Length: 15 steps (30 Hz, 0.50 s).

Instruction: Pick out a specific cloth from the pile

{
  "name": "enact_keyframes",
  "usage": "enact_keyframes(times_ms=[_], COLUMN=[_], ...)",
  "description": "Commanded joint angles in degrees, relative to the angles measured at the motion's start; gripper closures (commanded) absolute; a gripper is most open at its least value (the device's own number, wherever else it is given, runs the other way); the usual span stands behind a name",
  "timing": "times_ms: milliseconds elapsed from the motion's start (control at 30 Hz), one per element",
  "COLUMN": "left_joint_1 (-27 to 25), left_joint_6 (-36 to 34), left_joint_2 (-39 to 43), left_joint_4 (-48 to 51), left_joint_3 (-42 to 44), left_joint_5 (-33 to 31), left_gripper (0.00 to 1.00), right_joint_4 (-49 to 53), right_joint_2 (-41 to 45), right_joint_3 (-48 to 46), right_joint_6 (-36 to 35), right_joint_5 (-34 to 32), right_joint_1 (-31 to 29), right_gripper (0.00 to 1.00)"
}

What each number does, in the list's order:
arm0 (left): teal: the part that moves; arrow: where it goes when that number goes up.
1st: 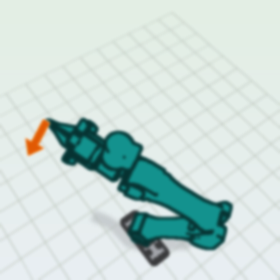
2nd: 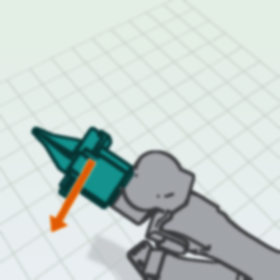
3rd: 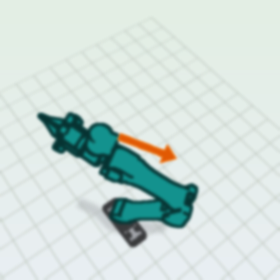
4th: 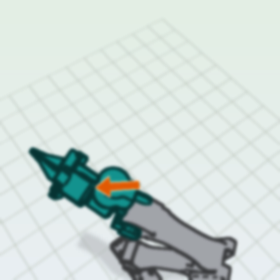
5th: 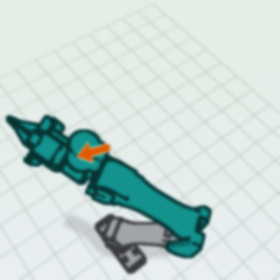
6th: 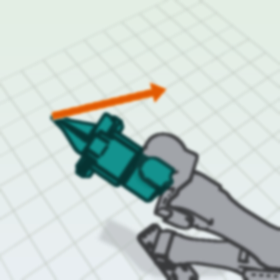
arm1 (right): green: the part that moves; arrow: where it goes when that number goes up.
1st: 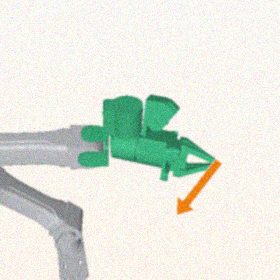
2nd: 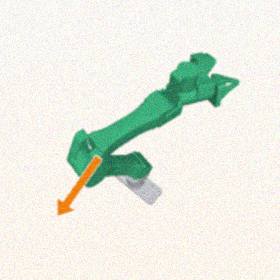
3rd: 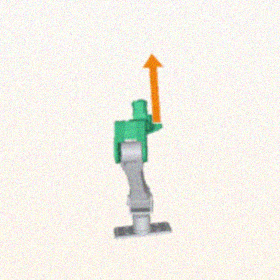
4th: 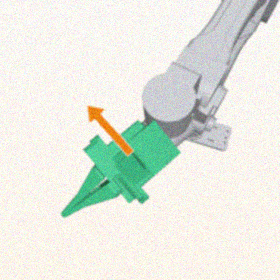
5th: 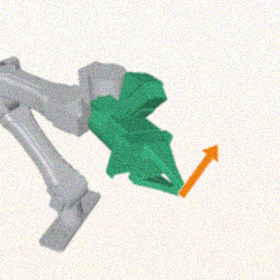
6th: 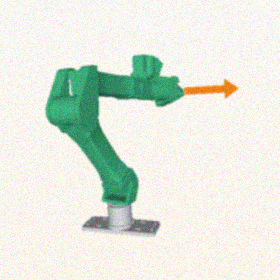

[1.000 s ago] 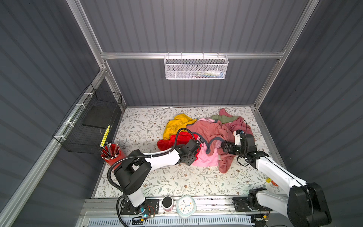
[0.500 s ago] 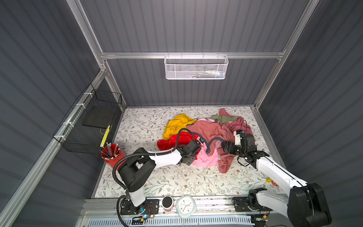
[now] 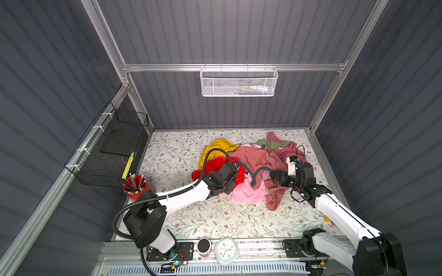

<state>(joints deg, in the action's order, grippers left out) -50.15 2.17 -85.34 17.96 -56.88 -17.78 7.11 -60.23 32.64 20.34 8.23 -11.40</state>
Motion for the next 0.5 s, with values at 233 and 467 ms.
enact_keyframes(times_ms=[233, 467], left_joint_1=[-0.8, -0.8], left_joint_6=[-0.1, -8.3], left_joint_2=[10.9, 14.4], left_joint_4=[7.1, 8.7], left_joint_3=[-5.3, -12.2], left_joint_5=[-9.1, -19.4], left_gripper=[1.00, 1.00], right_joint_4=[1.5, 4.6], right_joint_2=[6.0, 8.1], right_joint_3=[0.3, 2.4], right_joint_6=[-1.8, -3.2], right_joint_5=[-2.0, -2.8], right_joint_1=[-0.1, -0.1], right_gripper=[0.04, 0.05])
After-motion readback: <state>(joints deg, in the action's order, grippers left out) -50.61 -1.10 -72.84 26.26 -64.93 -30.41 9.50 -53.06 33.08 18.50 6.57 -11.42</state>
